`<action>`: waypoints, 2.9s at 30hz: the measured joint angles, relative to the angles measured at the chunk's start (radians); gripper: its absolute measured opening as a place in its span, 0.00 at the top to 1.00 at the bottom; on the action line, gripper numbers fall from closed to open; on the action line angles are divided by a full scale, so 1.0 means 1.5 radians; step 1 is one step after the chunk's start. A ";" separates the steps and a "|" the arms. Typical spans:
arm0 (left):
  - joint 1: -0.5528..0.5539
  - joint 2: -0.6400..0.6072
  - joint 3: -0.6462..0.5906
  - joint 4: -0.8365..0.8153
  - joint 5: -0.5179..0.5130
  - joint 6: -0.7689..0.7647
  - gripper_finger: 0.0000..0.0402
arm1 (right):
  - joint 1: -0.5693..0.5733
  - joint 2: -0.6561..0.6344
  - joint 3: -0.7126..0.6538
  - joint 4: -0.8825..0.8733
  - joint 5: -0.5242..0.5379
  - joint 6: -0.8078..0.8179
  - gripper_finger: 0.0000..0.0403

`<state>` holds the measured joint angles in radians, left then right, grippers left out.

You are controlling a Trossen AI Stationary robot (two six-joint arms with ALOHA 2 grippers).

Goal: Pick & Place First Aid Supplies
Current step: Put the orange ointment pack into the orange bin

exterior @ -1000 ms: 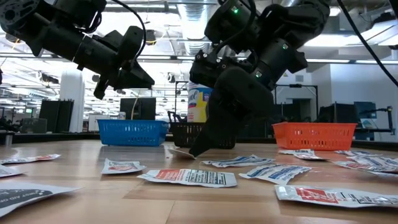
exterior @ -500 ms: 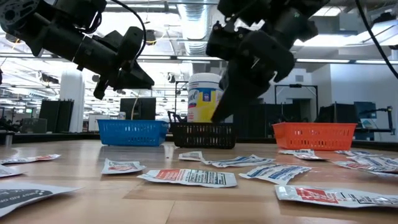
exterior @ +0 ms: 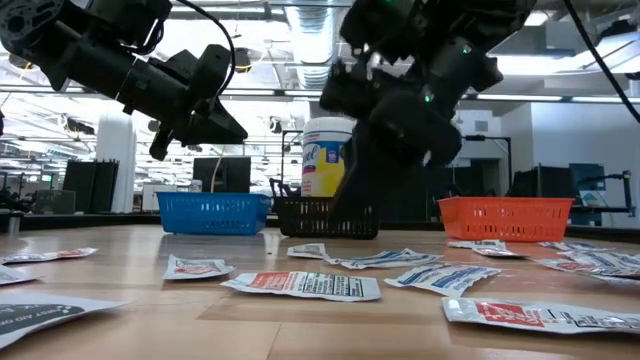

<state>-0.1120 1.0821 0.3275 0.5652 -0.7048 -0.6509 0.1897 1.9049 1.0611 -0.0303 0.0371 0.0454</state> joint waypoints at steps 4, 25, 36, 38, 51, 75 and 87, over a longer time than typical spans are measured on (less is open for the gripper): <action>0.000 0.000 0.000 0.000 0.000 0.000 0.86 | 0.022 0.027 0.001 0.078 -0.012 0.003 0.65; 0.000 0.000 -0.001 -0.007 0.003 0.012 0.86 | -0.005 0.088 0.009 0.093 0.025 -0.008 0.78; 0.000 0.000 -0.001 -0.007 0.003 0.012 0.86 | -0.010 0.058 0.004 0.053 0.026 -0.008 0.97; 0.000 0.000 -0.001 -0.007 0.003 0.012 0.86 | -0.010 0.035 0.002 0.014 0.029 -0.007 0.97; 0.000 0.000 0.000 -0.007 0.045 0.011 0.86 | -0.062 -0.249 -0.035 -0.379 0.333 0.222 0.99; 0.000 0.000 0.000 0.003 0.047 0.010 0.86 | -0.210 -0.357 -0.245 -0.338 0.304 0.372 0.81; 0.000 0.000 0.000 0.003 0.047 0.010 0.86 | -0.044 -0.398 -0.219 -0.332 0.216 0.302 0.80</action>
<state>-0.1116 1.0821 0.3271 0.5700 -0.6346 -0.6361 0.1238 1.3083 0.7328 -0.5287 0.3611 0.4978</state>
